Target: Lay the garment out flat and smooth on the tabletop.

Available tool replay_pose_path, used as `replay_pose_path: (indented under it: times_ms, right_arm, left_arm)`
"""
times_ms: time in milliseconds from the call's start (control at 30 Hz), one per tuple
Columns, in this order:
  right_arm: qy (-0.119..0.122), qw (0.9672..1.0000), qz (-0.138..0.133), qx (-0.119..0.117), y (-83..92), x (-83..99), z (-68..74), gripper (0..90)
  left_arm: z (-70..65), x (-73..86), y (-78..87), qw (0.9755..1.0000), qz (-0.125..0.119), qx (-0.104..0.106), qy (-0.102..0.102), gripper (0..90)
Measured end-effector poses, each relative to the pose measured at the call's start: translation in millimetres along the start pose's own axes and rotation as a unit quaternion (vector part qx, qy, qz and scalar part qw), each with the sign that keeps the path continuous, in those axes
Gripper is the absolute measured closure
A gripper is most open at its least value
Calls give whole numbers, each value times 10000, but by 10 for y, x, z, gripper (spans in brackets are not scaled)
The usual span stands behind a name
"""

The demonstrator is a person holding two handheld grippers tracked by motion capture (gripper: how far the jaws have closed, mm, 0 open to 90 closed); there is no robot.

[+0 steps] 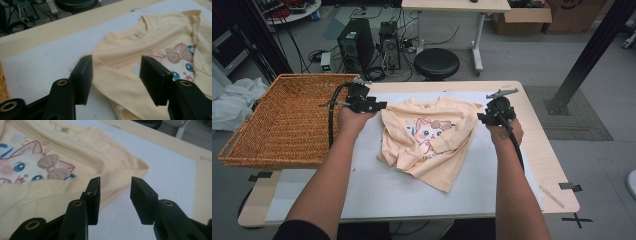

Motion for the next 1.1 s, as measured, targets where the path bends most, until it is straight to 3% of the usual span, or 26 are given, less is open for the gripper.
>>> replay_pose_path:
  times_ms: [233,400,500,633,767,833,967,1033,1100]
  right_arm:
    - [-86,9997,-165,-139,136,371,398,571]
    - [-159,9989,-313,-309,235,635,754,551]
    - [-336,9974,-341,-544,255,848,1000,529]
    - [-289,9960,-385,-748,299,1072,1305,526]
    - [-437,9921,-577,-1022,289,1196,1496,502]
    - [-632,9886,-650,-1203,254,1242,1560,478]
    - [-982,9823,-675,-1442,167,1307,1644,453]
    - [-1231,9740,-727,-1760,90,1312,1707,453]
    - [-1249,9719,-614,-1900,17,1330,1753,474]
  left_arm:
    - [-248,483,249,9997,17,248,-44,452]
    - [-439,831,452,9988,19,489,41,438]
    - [-524,992,578,9982,-57,595,85,442]
    - [-582,1165,716,9968,-284,727,175,442]
    - [-595,1305,785,9952,-371,881,194,414]
    - [-584,1353,785,9952,-391,882,157,386]
    - [-592,1445,725,9930,-380,1101,203,365]
    - [-608,1483,688,9901,-423,1320,221,365]
    - [-622,1496,674,9849,-544,1617,295,365]
Point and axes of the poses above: each handheld gripper's, and its own axes: y roughly backward along the jaws, x roughly out of its underside, z roughly to its left, the point moved 7 cm from there along -y, roughly forward along the jaws, and after that the axes turned 14 degrees about -x, right-handed, at the moved point
